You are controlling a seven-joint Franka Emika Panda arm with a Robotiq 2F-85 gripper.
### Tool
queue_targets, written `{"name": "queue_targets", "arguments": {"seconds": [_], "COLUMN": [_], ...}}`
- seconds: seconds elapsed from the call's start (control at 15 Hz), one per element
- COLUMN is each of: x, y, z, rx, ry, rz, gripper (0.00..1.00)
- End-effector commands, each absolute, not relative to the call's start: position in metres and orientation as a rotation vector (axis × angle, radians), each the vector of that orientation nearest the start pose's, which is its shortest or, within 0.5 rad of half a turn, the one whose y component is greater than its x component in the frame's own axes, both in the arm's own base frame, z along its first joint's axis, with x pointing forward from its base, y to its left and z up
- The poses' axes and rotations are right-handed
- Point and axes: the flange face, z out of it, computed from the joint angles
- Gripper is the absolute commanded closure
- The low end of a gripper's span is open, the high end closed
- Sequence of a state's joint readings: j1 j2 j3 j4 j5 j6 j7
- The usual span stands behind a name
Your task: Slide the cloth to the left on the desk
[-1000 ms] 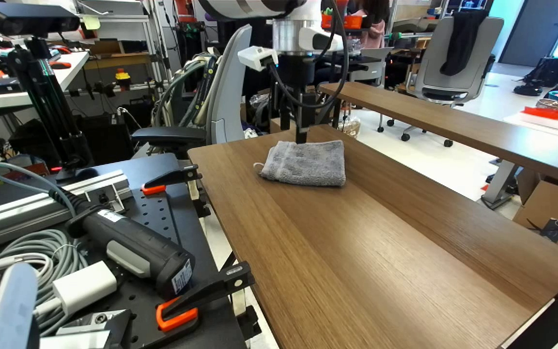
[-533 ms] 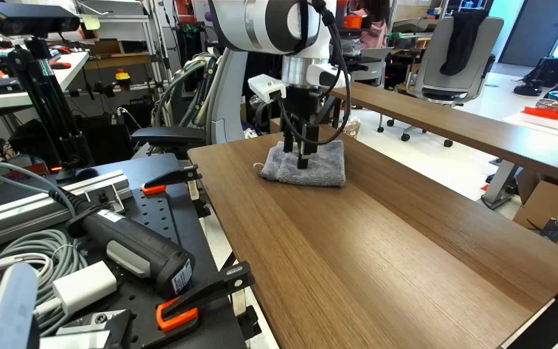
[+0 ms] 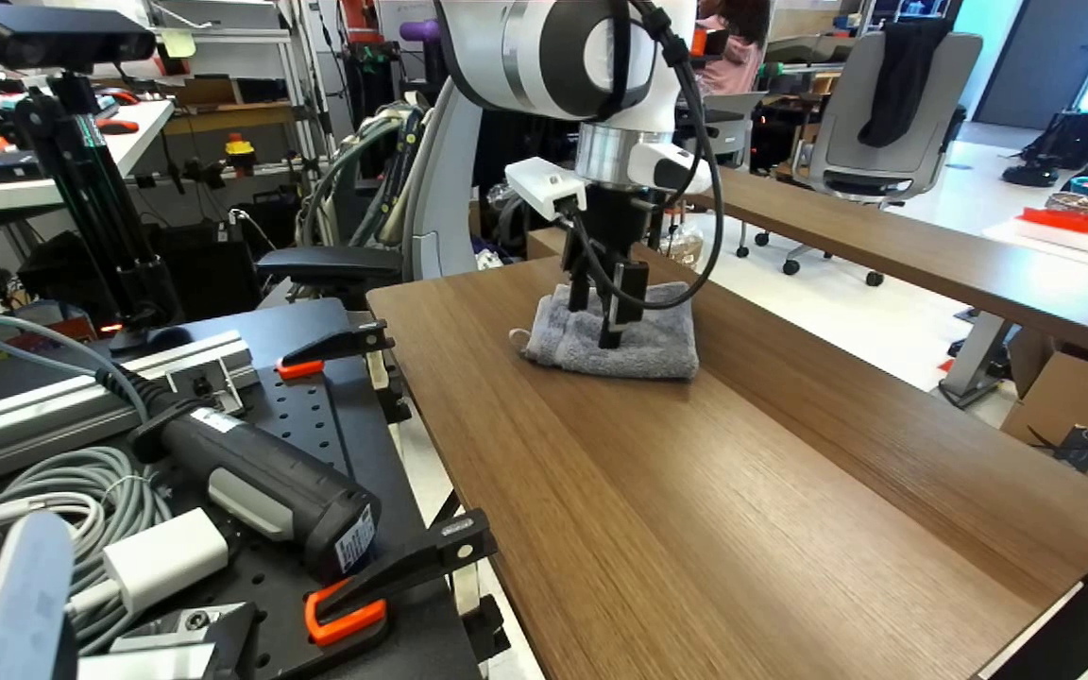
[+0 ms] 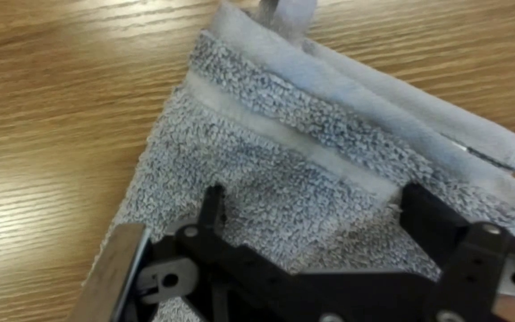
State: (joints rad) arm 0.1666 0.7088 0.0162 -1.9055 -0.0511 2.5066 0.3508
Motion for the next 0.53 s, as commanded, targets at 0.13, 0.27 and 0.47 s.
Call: {"name": "queue_targets", "arguments": {"seconds": [0.13,0.27,0.47], "x": [0.6,0.601,0.599], "y": [0.012,-0.034,-0.102], "z": [0.098,0.097,0.101], "rx": [-3.196,-3.212,-3.224], "ry": [0.323,0.41,0.555], "rz": [0.299,0.321,0.342], "gripper": [0.0,0.0,0.0]}}
